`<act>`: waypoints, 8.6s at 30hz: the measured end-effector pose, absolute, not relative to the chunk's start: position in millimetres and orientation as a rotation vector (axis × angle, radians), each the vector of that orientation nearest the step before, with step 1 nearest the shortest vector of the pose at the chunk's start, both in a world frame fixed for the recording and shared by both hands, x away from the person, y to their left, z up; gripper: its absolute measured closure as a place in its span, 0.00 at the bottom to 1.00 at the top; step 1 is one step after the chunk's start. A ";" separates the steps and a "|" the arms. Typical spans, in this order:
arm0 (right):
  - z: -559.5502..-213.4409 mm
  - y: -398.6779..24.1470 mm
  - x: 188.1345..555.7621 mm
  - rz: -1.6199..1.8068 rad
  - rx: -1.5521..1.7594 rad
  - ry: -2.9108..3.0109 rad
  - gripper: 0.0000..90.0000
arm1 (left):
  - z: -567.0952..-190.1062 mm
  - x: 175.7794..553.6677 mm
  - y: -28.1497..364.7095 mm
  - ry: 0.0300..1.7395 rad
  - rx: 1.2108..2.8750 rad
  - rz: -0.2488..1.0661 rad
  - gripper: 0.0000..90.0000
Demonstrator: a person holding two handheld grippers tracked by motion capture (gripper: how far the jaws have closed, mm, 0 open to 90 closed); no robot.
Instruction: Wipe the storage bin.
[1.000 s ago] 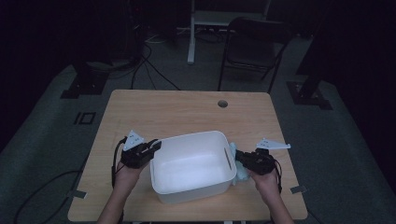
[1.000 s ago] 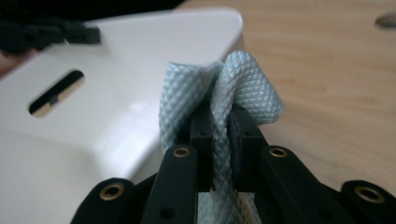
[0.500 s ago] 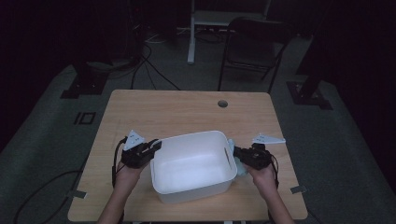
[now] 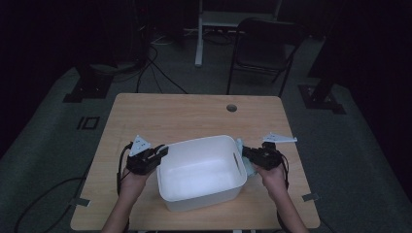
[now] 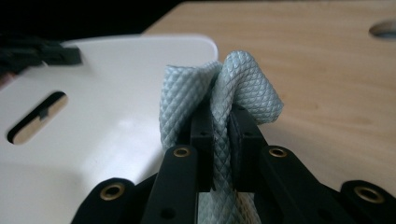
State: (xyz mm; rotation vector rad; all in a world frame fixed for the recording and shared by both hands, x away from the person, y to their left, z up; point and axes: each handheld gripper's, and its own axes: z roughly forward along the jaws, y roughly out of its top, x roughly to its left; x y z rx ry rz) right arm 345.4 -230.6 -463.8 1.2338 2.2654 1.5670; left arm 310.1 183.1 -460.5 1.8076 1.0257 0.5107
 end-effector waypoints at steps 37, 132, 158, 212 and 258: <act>-461.5 -226.8 381.4 1.602 1.264 2.288 0.91 | -460.5 311.2 182.2 1.023 1.811 0.513 0.86; -515.7 -240.1 349.8 1.513 1.371 2.467 0.92 | -460.5 308.8 179.2 1.049 1.798 0.534 0.86; -499.4 -233.1 382.1 1.574 1.373 2.349 0.91 | -460.3 309.1 179.7 1.045 1.804 0.528 0.86; -489.1 -243.7 387.7 1.562 1.396 2.267 0.92 | -449.9 320.3 196.2 0.957 1.760 0.447 0.73; -487.8 -293.3 361.1 1.632 1.494 2.114 0.92 | -452.9 325.2 186.5 0.873 1.851 0.336 0.86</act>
